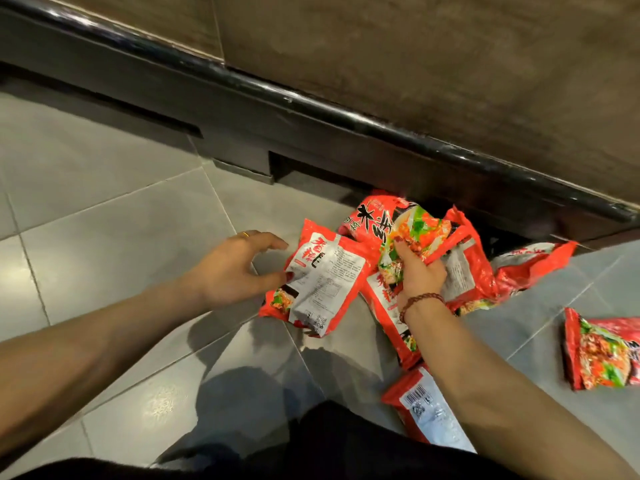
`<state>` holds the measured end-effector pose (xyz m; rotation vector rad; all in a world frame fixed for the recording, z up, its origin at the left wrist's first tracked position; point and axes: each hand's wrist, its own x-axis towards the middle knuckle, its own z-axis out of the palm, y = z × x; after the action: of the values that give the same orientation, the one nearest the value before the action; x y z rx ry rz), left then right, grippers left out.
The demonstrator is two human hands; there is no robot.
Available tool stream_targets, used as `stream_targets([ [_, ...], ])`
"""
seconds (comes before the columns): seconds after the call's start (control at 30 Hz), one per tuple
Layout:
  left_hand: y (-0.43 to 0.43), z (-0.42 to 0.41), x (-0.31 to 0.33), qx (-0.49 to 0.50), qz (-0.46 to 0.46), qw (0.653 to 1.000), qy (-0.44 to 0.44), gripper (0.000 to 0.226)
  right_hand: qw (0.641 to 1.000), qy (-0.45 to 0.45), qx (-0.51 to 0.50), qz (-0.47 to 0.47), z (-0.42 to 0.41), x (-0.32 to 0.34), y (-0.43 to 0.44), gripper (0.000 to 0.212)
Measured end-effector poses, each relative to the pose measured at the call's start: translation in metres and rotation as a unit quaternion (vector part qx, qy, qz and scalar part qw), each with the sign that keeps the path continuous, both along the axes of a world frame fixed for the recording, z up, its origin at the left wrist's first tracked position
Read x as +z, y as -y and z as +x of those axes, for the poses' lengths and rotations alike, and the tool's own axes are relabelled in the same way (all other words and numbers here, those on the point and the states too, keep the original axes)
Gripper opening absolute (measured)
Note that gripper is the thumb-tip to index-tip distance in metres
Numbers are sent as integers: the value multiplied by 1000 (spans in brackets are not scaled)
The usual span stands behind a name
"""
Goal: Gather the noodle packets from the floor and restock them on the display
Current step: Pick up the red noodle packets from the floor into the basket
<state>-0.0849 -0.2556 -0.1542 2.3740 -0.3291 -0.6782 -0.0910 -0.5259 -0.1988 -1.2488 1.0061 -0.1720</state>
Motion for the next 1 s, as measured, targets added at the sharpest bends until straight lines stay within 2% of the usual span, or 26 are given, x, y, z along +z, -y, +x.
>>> stream_targets([
  [0.07, 5, -4, -1, 65, -43, 996, -45, 49, 996, 35, -46, 70, -7, 5, -15, 36],
  [0.13, 13, -11, -4, 163, -136, 970, -115, 37, 980, 52, -79, 174, -17, 9, -33, 36],
  [0.23, 23, -17, -2, 269, -280, 897, -211, 46, 955, 57, -53, 286, -31, 23, -64, 28],
  [0.3, 21, -14, 0, 292, -321, 867, -246, 64, 946, 75, 17, 315, -38, 35, -87, 40],
  [0.37, 17, -11, 7, 303, -355, 842, -271, 70, 943, 100, 79, 307, -40, 43, -105, 52],
  [0.43, 9, -11, 11, 317, -416, 803, -287, 65, 942, 105, 126, 294, -39, 50, -121, 53],
  [0.5, 1, -13, 14, 336, -448, 777, -289, 72, 937, 96, 170, 288, -39, 49, -137, 47],
  [0.6, -12, -13, 14, 367, -465, 752, -289, 52, 937, 63, 222, 262, -39, 39, -158, 41],
  [0.73, -33, -13, 8, 400, -458, 729, -316, 42, 919, 72, 359, 149, -39, 30, -153, 43],
  [0.83, -56, -12, 4, 420, -447, 720, -325, 45, 916, 68, 394, 32, -38, 8, -128, 55],
  [0.9, -68, -12, 1, 436, -455, 706, -323, 61, 909, 4, 417, -25, -39, -9, -120, 68],
  [0.93, -71, -12, 0, 443, -461, 697, -324, 67, 897, -25, 441, -22, -40, -15, -120, 74],
  [1.0, -73, -11, -2, 455, -482, 677, -321, 54, 873, -48, 485, 19, -39, -21, -126, 81],
])
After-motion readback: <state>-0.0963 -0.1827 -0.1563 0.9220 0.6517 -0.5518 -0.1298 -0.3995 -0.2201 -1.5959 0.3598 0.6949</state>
